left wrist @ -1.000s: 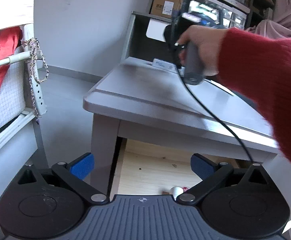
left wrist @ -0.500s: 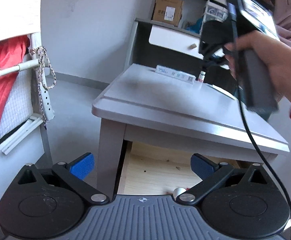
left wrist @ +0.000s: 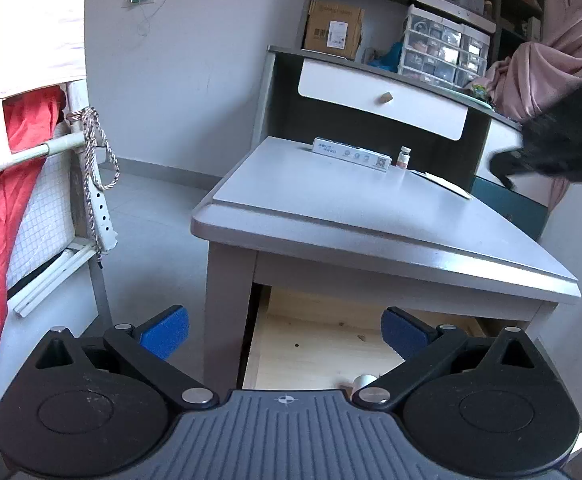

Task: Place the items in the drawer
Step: 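Carry the black ring with the right gripper over the open drawer, then open the right gripper to drop the ring into the drawer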

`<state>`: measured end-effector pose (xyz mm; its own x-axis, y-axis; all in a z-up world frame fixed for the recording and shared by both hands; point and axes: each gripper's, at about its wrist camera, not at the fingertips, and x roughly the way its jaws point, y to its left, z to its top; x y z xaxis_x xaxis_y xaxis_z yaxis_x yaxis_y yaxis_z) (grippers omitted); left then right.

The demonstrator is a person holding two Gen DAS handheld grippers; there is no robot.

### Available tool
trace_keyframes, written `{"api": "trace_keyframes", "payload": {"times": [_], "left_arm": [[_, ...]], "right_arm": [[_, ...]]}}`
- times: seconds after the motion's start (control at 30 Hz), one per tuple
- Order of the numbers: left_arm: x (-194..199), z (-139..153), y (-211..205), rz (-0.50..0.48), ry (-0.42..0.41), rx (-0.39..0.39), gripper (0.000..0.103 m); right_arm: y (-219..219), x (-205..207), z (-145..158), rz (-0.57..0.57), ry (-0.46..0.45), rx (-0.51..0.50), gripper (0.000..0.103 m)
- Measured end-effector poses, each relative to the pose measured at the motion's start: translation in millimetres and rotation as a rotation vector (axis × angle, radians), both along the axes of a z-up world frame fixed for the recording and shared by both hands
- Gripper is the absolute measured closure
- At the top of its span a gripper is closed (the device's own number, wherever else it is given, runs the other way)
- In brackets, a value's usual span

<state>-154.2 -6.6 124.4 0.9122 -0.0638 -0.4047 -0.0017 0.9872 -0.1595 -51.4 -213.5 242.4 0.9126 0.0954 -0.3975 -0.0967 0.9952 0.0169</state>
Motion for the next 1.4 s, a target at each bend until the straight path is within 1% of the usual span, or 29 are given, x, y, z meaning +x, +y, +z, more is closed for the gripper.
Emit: {"api": "trace_keyframes", "payload": {"times": [0.17,0.4,0.53,0.77,0.8,0.83,0.9,0.93,0.97,1.07,1.3,1.4], "left_arm": [[-3,-2,-1,0.002,0.0,0.012,0.0],[-2,-5,-4,0.006,0.015,0.032,0.0],[-2,-5,-5,0.006,0.016,0.039,0.0],[-2,-7,-8,-0.003,0.022,0.051,0.0],[-2,-7,-9,-0.005,0.021,0.052,0.0],[-2,-7,-10,-0.005,0.021,0.054,0.0],[-2,-7,-11,-0.008,0.021,0.055,0.0],[-2,-8,-11,-0.01,0.021,0.056,0.0],[-2,-8,-12,-0.01,0.021,0.056,0.0],[-1,-8,-13,-0.011,0.025,0.057,0.0],[-2,-9,-15,-0.017,0.026,0.064,0.0],[-3,-9,-16,-0.025,0.027,0.07,0.0]], "right_arm": [[-8,-38,-14,0.023,0.022,0.003,0.101],[-16,-73,-34,0.027,0.044,0.021,0.101],[-18,-83,-47,0.017,0.066,0.025,0.101],[-19,-78,-63,0.007,0.117,0.044,0.1],[-18,-77,-64,0.004,0.12,0.042,0.094],[-15,-76,-65,-0.001,0.129,0.019,0.088],[-10,-74,-66,-0.009,0.138,-0.026,0.037],[-10,-76,-66,-0.008,0.128,-0.029,0.032],[-9,-77,-65,-0.007,0.117,-0.032,0.03],[-7,-81,-65,-0.006,0.092,-0.039,0.03],[-8,-83,-66,-0.001,0.1,-0.028,0.03],[-9,-83,-66,-0.007,0.09,-0.048,0.03]]}}
